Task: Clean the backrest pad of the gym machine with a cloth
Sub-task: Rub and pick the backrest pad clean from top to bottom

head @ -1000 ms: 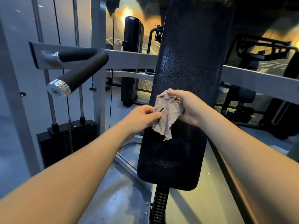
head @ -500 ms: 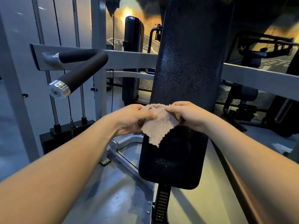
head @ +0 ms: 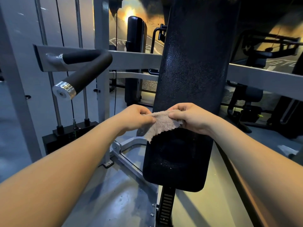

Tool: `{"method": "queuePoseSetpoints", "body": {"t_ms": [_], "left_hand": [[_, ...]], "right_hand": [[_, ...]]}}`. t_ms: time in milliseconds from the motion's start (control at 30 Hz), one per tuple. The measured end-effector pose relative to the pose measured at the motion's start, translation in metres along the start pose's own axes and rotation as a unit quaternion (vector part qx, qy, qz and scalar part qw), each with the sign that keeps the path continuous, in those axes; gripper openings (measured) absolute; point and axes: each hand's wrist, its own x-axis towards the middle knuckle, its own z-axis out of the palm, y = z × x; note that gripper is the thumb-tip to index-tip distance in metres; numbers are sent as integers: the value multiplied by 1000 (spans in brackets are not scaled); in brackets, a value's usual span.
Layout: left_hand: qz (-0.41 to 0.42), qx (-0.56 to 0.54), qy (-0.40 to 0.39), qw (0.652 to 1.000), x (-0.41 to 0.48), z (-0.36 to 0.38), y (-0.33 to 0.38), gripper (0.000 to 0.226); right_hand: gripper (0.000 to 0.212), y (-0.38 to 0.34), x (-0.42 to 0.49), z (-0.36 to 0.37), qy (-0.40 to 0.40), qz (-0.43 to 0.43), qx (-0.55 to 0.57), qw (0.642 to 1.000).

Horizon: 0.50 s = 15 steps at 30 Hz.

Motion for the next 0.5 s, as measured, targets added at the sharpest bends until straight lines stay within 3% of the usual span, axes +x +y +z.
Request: {"method": "queuePoseSetpoints", "body": {"t_ms": [100,167,233,300,400,500], "left_hand": [[38,-79,-35,996,-1,-4,-5,23],[51,-159,-67,984,-2,-3,-6,24],[54,-291,-87,951,-5,2,-2,30],[51,-417,-89,903,-4,7,1,37],[54,-501,-28,863,4,13,0,25],[23,-472,61,879,18,13,-4,23]], "right_hand": [[10,2,4,-4,37,-31,-51,998],[14,1,6,0,40,-41,-25,998],[10,2,7,9,39,-33,19,998],[15,7,9,20,56,-20,-13,998],[15,13,15,26,109,-26,-183,977],[12,7,22,12,171,-56,-299,937]]}}
